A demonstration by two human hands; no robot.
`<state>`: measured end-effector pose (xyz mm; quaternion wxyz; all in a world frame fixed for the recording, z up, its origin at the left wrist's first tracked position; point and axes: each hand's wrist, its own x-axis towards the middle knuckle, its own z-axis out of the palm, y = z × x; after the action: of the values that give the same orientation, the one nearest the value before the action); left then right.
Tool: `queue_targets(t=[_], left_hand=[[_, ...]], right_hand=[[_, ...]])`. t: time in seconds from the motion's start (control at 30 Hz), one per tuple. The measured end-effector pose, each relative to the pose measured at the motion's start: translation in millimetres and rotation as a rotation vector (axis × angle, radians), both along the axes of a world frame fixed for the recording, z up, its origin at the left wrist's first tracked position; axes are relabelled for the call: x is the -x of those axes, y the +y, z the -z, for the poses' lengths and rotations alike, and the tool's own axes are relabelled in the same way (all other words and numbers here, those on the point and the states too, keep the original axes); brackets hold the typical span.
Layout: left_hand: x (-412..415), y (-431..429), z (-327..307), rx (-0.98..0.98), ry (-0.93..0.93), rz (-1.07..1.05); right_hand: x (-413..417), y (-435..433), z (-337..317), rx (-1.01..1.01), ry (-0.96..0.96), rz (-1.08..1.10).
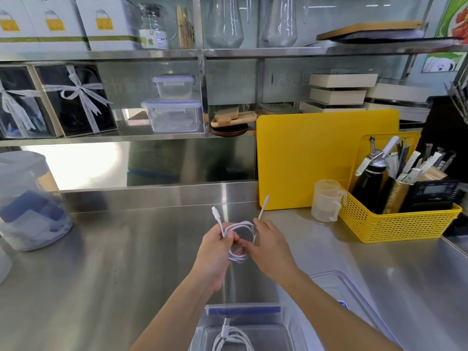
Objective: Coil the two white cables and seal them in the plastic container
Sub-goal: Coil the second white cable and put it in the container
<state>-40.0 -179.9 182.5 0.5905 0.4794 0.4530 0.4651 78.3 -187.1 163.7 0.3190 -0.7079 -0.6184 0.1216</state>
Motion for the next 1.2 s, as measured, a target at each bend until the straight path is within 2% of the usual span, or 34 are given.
queue_targets(t=[0.1,0.2,0.33,0.43,0.47,0.57,0.63,0.73,0.83,0.93,0.97,1.13,1.2], left_hand=[[-2.0,-3.0,5.4,-0.198,0.301,0.074],[2.4,1.6,7.9,-0.302,0.562,0.146],[12.1,8.5,10.5,-0.36,0.646,0.251],[10.9,5.9,12.0,-0.352,0.618,0.092],[9.1,6.0,13.9,-0.303,0.58,0.049],[5.8,5.7,15.1,-0.152,0.405,0.022],[6.5,5.1,11.4,-0.122,0.368,0.062],[6.6,3.4,6.6,-0.043,0.262,0.111],[9.7,8.3,5.4,0.11,0.117,0.147],[17.2,10.2,5.9,0.252,-0.083,0.227],[19.4,10.2,6.3,0.262,-0.119,0.245],[22.1,10.1,10.1,0.231,-0.039,0.26],[23.4,8.8,12.7,0.209,0.058,0.255]], right_hand=[[-6.4,4.9,0.4,0.04,0.088,0.031],[-12.2,-0.7,-2.0,0.116,0.16,-0.164],[-18.7,-8.7,-2.6,0.098,0.321,-0.283],[-17.3,-8.7,-2.7,0.067,0.489,-0.246],[-17.0,-7.2,-3.4,0.047,0.422,-0.237],[-17.6,-5.6,-1.9,-0.082,-0.137,-0.281],[-20.0,-4.2,4.2,-0.261,-0.41,-0.355],[-25.9,-3.8,8.4,-0.444,-0.496,-0.367],[-19.1,-9.4,5.4,-0.451,-0.294,-0.263],[-15.6,-11.6,4.4,-0.25,0.076,-0.126],[-15.2,-10.8,4.6,-0.236,0.134,-0.113],[-10.9,-8.2,-1.6,-0.179,0.403,-0.035],[-10.9,-8.0,-3.4,-0.082,0.407,-0.043]])
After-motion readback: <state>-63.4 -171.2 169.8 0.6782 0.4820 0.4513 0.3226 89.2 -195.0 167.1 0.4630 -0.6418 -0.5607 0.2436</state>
